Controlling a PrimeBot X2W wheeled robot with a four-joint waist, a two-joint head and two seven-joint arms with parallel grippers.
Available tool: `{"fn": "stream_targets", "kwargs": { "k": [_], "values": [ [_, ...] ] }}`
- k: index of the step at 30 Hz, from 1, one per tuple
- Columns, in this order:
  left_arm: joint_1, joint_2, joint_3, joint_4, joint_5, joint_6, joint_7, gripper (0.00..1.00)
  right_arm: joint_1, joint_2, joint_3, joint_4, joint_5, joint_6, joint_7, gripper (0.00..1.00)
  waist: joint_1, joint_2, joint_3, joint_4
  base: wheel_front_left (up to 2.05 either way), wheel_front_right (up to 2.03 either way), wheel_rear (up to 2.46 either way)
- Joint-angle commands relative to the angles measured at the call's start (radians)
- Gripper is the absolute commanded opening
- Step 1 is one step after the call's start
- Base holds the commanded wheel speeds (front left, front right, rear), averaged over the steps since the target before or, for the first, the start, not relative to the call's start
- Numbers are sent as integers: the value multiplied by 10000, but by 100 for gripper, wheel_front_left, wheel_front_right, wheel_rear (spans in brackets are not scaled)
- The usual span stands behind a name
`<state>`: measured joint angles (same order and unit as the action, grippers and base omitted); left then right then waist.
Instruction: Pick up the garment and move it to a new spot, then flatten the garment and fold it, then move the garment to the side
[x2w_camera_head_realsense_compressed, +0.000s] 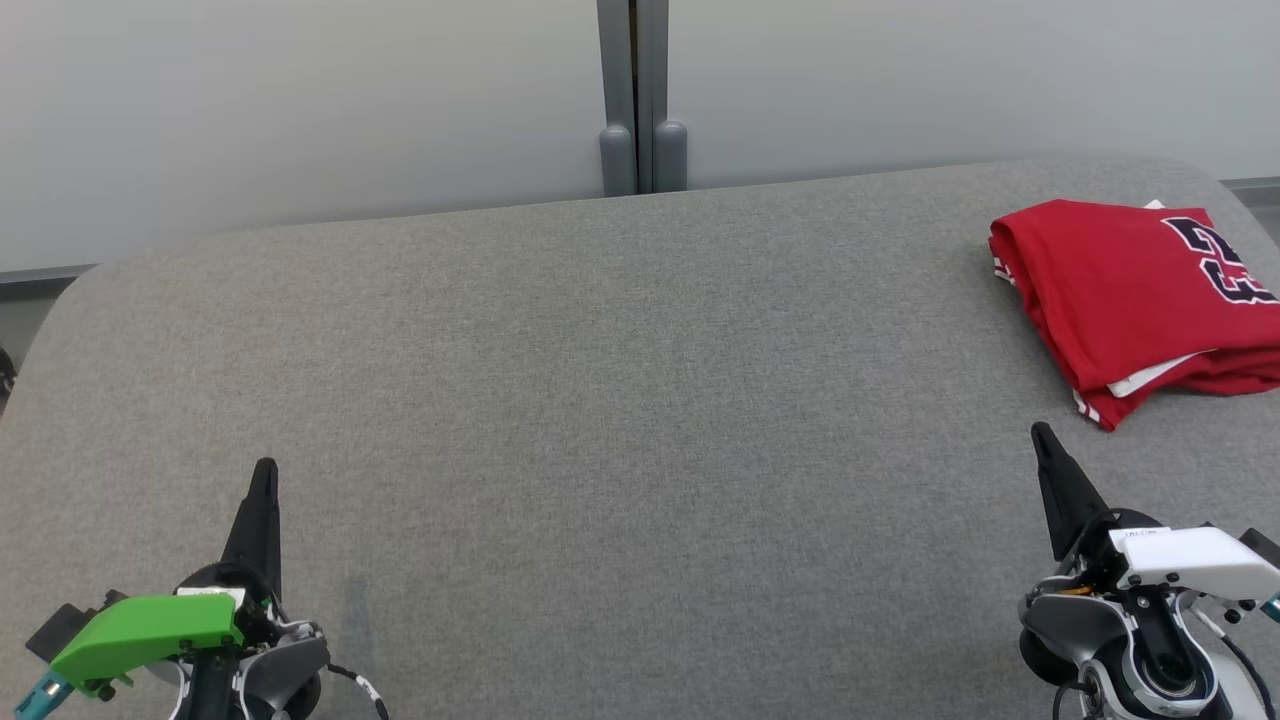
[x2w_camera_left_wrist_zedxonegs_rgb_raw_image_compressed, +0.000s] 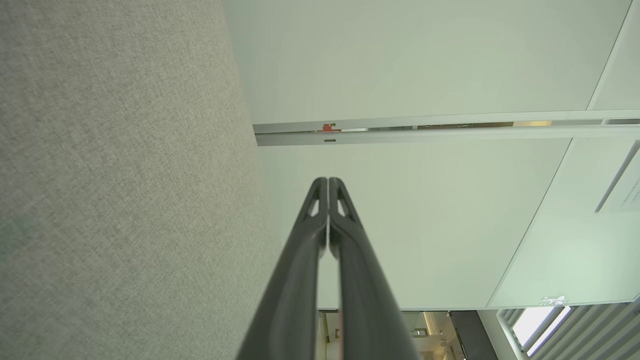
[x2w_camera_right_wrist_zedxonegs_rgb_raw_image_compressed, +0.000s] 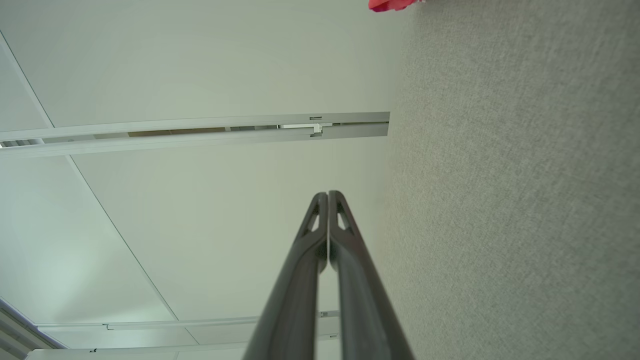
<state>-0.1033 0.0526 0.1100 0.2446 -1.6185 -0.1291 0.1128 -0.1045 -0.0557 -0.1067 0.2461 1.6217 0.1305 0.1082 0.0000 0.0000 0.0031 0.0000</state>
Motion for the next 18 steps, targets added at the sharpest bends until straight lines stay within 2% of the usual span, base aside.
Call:
{"fn": "stream_targets", "kwargs": {
  "k": [1,18],
  "values": [
    [-104,14,41,16,55,-55,9,0,-53,-5,-22,-36,-57,4,31,0,0,0,0,0,0,0,0],
    [-106,5,49,17,61,-56,21,0,-56,3,-39,-35,-58,4,55,0,0,0,0,0,0,0,0]
  ]
}}
